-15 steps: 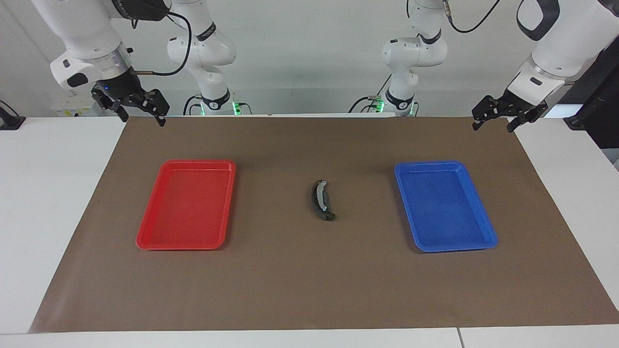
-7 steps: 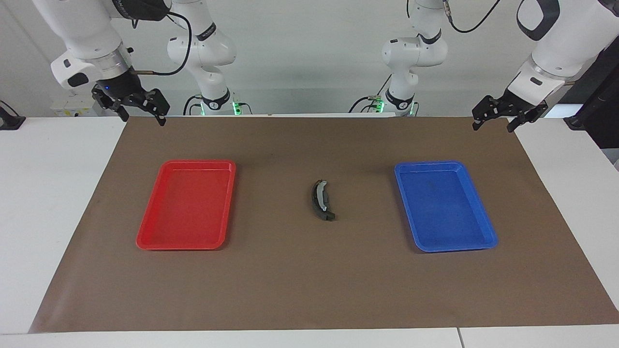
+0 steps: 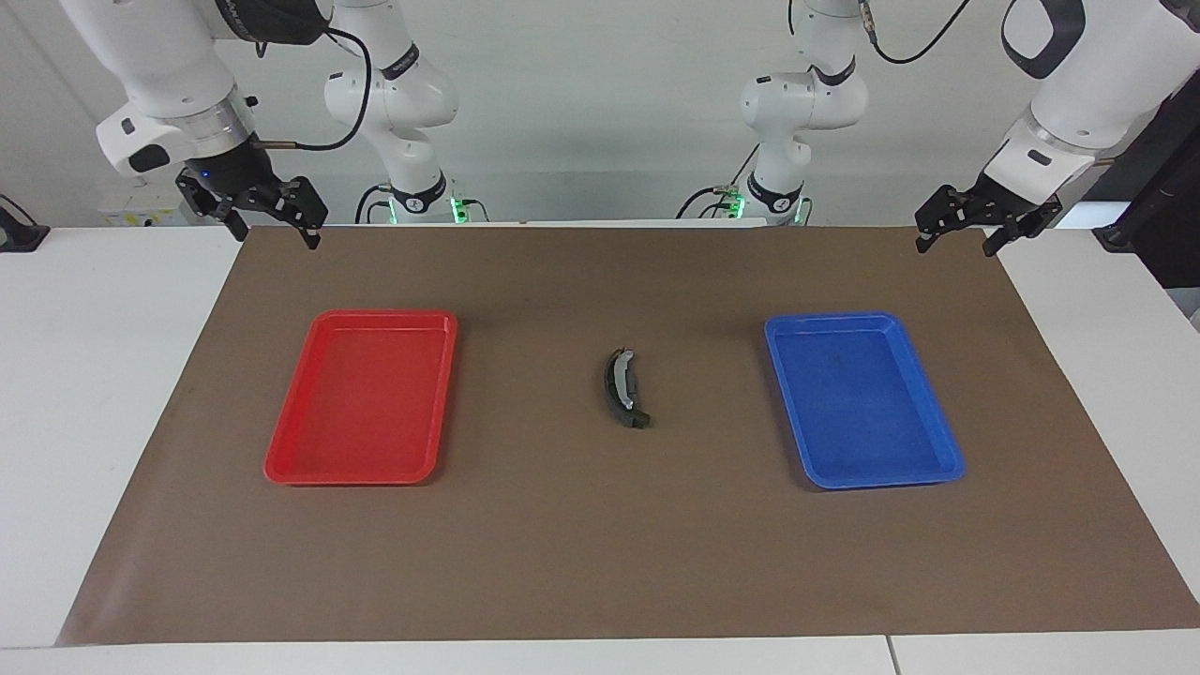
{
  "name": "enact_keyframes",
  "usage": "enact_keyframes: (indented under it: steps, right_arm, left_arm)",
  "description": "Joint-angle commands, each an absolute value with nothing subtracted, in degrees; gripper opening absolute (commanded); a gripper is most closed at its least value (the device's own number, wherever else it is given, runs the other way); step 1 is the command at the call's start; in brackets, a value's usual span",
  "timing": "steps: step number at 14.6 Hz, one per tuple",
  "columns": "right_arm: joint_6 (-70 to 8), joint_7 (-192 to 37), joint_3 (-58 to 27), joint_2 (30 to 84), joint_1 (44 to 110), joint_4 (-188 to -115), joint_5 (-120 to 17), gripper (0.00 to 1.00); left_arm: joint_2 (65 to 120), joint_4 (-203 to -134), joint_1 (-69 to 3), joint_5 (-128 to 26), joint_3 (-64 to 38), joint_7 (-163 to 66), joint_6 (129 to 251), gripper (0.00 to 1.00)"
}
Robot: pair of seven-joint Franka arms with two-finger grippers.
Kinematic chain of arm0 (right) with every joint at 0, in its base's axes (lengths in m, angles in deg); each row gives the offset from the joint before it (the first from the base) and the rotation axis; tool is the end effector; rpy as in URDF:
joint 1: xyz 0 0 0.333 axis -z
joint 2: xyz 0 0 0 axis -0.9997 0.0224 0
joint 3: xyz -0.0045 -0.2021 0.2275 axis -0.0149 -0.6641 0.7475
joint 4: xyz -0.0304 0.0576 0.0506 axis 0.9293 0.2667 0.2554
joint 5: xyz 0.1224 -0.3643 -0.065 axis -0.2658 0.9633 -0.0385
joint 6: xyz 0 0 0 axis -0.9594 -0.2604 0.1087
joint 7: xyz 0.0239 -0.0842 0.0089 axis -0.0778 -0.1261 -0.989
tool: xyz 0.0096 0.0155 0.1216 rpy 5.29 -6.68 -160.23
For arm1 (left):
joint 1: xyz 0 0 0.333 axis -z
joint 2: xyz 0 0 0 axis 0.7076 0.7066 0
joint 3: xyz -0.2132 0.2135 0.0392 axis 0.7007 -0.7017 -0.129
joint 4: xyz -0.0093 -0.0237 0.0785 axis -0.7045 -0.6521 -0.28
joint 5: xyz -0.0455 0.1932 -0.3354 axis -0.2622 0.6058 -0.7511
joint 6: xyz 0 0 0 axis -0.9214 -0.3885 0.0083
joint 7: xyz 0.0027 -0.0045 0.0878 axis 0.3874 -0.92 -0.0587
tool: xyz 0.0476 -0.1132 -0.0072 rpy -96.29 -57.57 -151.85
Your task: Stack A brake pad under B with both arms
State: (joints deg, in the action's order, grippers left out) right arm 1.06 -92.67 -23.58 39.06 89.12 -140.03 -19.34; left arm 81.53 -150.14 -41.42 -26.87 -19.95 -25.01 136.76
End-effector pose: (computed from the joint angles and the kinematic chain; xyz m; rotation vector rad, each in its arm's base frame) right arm 0.5278 -0.0168 0.6007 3.0985 -0.2355 -0.0996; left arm 0.5341 -0.0028 0.5915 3.1058 -0.2135 -0.1384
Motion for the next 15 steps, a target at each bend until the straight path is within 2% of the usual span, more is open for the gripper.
enact_keyframes:
  steps: [1,15]
  right_arm:
    - [1.77,-91.66,-22.97,39.69,89.68,-139.15,-19.12,1.00]
    - [1.33,-91.05,-22.97,39.16,89.68,-139.94,-19.12,1.00]
  left_arm:
    - [79.78,-152.10,-41.88,-26.61,-19.48,-24.75,137.66,0.99]
    - [79.78,-152.10,-41.88,-26.61,-19.48,-24.75,137.66,0.99]
